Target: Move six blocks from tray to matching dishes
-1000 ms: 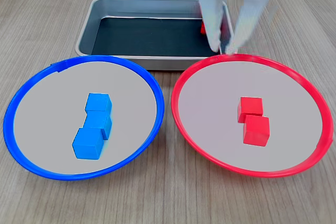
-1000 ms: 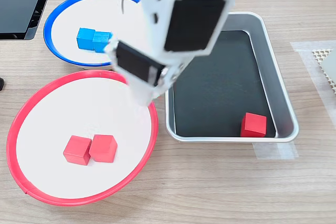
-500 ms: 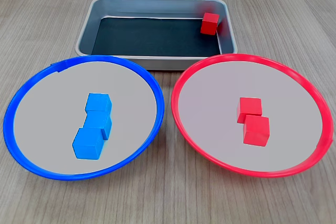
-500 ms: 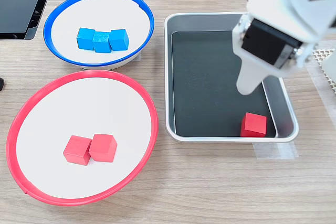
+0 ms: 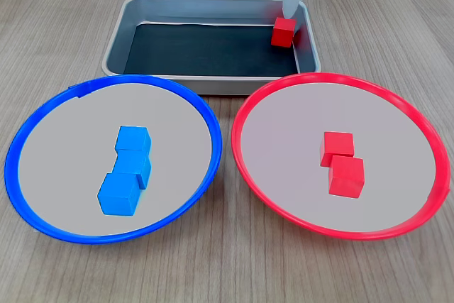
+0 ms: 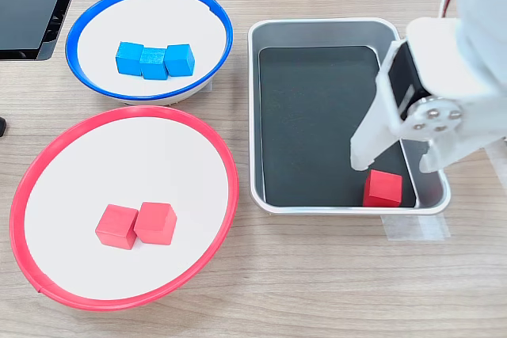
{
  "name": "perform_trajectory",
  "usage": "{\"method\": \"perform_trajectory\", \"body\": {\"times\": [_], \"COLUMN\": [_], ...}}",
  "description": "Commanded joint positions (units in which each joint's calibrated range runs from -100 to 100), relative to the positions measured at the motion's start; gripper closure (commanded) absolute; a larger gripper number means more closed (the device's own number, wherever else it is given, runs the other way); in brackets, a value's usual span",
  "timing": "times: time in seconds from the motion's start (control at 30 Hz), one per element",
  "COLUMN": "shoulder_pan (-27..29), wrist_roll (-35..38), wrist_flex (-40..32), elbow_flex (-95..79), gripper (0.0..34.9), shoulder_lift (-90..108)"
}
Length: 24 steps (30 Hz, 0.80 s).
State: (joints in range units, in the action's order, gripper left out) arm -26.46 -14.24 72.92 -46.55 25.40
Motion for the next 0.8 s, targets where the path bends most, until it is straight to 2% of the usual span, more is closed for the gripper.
{"method": "perform_trajectory", "body": {"times": [0.0, 0.23, 0.6, 0.67, 0.77], "shoulder_pan": [0.62, 0.81, -0.60, -0.32, 0.25], "wrist_roll": [-0.24, -0.20, -0.20, -0.20, 0.93], "wrist_flex": [-1.40, -5.19, -8.17, -8.33, -8.58], "elbow_flex": [-1.10, -1.38, -1.20, -0.83, 0.26], "gripper": [18.3, 18.8, 23.7, 26.3, 34.6], "shoulder_lift": [-1.14, -5.40, -10.95, -11.72, -12.74]}}
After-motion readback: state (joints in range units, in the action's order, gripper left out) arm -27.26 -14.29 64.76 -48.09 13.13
